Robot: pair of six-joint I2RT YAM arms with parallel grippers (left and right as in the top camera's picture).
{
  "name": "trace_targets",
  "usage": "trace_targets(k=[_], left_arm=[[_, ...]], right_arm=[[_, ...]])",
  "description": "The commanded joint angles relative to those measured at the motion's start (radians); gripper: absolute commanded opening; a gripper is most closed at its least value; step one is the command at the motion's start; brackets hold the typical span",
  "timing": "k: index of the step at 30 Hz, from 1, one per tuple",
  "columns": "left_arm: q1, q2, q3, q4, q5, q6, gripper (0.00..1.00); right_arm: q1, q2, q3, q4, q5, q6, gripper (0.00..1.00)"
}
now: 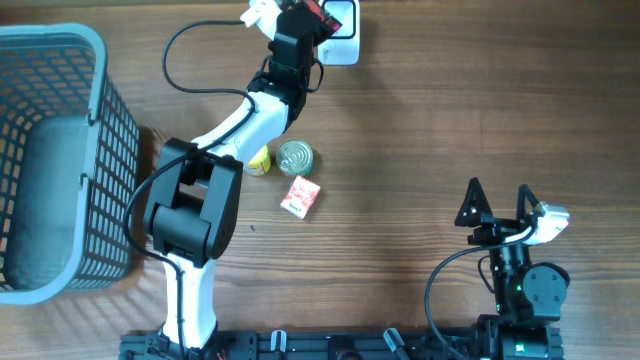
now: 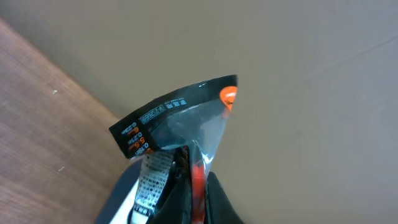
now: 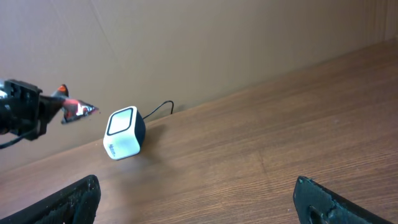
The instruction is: Scan the item barcode
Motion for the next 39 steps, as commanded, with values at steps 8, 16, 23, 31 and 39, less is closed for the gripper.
trace_targets(k=[8,16,23,31,39], left_arm=[[0.002,0.136,0.009,0.245,-0.076,0.013,0.04],[0.0,0.211,0.043,0.324,-0.097,0.013,0.04],[-0.011,0.304,0.2,0.293,-0.102,0.017,0.04],[-0.013,0.358,0.263,0.269,-0.151,0.016,0.04],[-0.015,0.364,0.264,0.271,-0.151,0.013,0.04]], right_arm=[[0.003,-0.004,-0.001,0.002,0.006,-0.004,1.0],[0.003,-0.004,-0.001,0.002,0.006,-0.004,1.0],[0.003,-0.004,-0.001,0.002,0.006,-0.004,1.0],[0.003,-0.004,-0.001,0.002,0.006,-0.005,1.0],[0.003,-0.004,-0.001,0.002,0.006,-0.004,1.0]])
